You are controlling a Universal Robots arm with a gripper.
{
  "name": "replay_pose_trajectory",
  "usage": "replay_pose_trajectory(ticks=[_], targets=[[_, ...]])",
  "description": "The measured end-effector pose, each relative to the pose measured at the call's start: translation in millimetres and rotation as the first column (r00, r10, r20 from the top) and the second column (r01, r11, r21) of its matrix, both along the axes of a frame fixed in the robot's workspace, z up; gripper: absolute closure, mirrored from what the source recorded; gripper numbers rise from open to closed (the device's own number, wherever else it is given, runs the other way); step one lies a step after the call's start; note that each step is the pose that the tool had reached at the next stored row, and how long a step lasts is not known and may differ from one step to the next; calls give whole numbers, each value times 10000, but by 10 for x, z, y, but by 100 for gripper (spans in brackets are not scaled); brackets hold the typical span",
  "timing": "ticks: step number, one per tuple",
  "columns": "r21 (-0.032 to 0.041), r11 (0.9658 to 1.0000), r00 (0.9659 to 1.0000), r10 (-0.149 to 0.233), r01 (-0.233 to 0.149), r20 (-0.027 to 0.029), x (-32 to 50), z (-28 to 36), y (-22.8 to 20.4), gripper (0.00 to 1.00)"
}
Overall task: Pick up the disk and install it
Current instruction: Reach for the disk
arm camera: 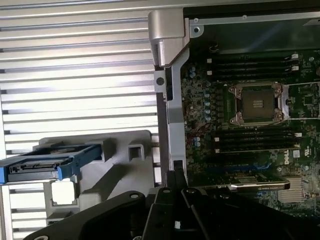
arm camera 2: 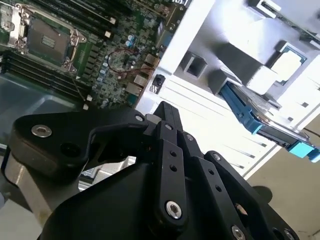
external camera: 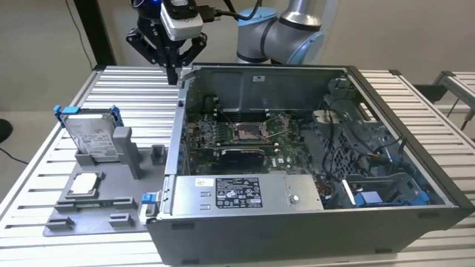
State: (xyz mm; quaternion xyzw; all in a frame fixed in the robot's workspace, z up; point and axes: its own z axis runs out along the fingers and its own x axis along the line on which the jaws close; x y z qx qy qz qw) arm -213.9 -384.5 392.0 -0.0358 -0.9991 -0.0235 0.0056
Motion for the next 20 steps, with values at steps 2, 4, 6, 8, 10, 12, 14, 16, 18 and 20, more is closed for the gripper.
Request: replay_pose_trajectory(ticks=[2,4,6,8,10,12,14,16,18,20], targets=[[0,10000,10000,1,-1,-5,-27,0,0,100],[-1,10000,10000,2,-2,-8,-62,0,0,100],[0,10000,10000,1,-1,-10,-107,0,0,100],[0,10000,10000,1,-1,-14,-163,-1,0,100],[0,10000,10000,1,-1,-14,-216,-3,1,100],[0,10000,10000,7,-7,-14,-266,-5,2,100],[0,10000,10000,45,-45,-14,-309,-7,3,100],[0,9999,9999,149,-149,-13,-330,-9,4,100],[1,9995,9995,327,-327,-13,-338,-12,4,100],[-1,9985,9985,545,-545,-15,-345,-14,4,100]])
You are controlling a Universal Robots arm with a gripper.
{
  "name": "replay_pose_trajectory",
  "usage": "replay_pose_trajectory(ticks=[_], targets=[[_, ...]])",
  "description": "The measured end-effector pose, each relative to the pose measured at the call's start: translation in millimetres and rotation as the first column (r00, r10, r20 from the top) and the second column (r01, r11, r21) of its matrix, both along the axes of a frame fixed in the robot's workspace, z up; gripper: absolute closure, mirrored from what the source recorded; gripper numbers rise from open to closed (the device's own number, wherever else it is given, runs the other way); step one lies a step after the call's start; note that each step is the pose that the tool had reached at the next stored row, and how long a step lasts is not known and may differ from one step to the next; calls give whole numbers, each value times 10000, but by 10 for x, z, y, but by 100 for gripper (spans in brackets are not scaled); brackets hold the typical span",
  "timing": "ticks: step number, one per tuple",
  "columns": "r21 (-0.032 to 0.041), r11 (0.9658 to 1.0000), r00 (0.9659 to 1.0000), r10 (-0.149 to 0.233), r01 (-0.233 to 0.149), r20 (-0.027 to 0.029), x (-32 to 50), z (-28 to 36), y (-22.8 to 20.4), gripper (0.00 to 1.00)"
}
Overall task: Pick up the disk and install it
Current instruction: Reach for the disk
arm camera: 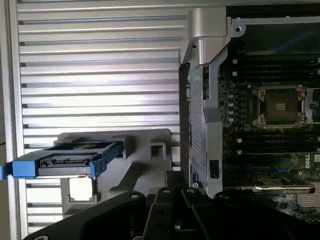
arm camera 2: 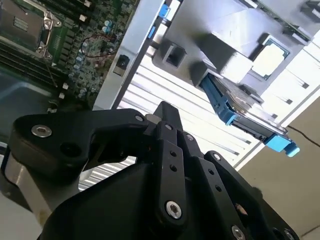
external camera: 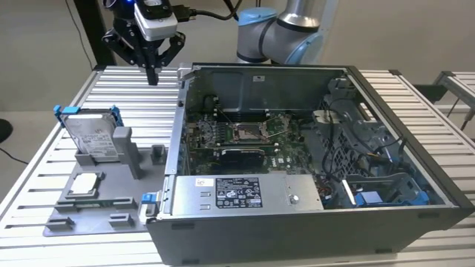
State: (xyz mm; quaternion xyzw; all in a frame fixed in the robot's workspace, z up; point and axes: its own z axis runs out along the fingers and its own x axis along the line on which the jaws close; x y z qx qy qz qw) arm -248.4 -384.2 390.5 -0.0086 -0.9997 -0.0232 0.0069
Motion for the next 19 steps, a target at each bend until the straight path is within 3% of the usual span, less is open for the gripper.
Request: replay_pose_trajectory(ticks=[10,19], targets=[[0,9995,9995,326,-326,1,-179,-7,8,100],[0,9991,9991,428,-428,1,-458,-18,8,100]])
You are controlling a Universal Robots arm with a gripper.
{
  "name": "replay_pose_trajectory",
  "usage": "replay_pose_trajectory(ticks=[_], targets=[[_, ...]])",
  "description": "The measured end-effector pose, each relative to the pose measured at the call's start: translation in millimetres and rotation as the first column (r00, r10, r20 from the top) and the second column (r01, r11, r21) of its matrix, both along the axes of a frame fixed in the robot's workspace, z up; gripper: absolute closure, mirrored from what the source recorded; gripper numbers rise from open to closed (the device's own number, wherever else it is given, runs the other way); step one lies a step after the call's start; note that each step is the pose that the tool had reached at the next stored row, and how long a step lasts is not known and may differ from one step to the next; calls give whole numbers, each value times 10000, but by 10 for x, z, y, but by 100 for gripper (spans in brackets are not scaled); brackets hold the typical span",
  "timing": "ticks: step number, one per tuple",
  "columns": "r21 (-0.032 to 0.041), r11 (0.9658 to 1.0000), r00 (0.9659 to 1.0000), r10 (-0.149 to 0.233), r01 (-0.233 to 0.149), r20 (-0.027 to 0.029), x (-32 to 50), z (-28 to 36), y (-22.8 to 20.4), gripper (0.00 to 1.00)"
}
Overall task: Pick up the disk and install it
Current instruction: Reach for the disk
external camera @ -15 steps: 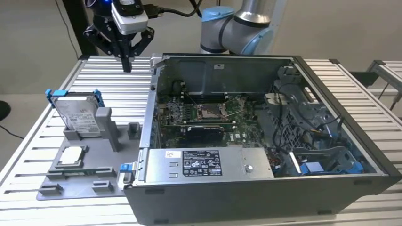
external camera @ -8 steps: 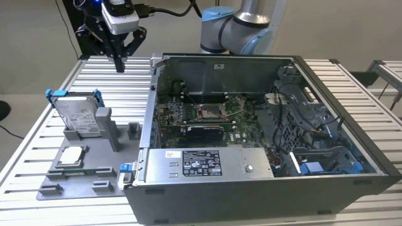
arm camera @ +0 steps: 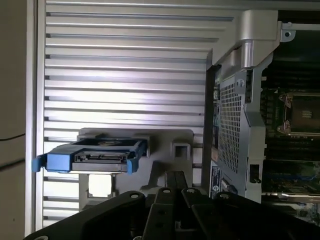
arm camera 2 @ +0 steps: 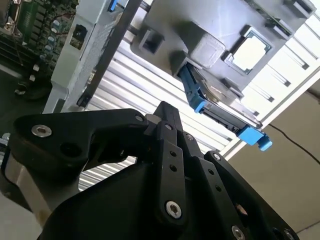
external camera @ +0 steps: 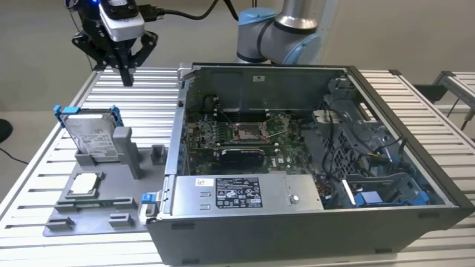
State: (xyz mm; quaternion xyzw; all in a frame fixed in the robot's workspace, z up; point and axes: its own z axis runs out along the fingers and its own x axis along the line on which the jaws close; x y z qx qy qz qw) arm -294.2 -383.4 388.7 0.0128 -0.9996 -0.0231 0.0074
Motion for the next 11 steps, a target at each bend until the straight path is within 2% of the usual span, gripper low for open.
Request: replay_pose_trajectory(ticks=[6,11], targets=[[0,10000,10000,95,-95,0,-171,-10,-3,100],[0,9999,9999,114,-114,0,-373,-13,-9,100]])
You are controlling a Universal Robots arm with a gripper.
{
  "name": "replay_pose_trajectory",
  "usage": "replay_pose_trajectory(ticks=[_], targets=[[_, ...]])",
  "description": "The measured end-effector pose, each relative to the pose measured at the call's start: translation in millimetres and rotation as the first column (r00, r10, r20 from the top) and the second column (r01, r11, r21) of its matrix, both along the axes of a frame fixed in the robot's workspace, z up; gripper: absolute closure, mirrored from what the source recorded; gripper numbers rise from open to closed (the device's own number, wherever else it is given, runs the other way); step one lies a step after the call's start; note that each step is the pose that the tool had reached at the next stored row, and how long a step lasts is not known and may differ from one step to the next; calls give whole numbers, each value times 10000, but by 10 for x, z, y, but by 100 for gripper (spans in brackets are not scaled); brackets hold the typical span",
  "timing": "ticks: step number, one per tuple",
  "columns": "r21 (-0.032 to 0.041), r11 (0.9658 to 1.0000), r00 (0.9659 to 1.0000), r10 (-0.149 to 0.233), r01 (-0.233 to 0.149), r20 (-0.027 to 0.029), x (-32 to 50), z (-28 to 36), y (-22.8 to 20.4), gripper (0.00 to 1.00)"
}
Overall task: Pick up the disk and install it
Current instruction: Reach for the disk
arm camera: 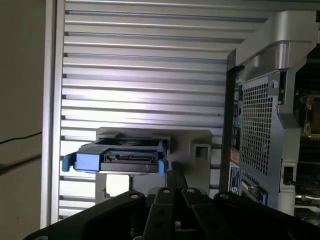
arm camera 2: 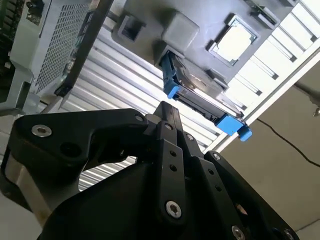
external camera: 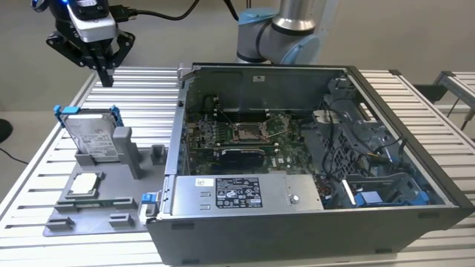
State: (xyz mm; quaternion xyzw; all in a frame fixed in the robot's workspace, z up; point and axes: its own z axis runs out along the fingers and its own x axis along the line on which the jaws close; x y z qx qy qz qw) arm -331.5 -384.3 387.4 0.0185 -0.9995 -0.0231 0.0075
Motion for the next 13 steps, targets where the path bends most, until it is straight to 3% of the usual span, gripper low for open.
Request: replay_pose_trajectory(ticks=[13], targets=[[0,10000,10000,7,-7,-1,-562,-5,-27,100]])
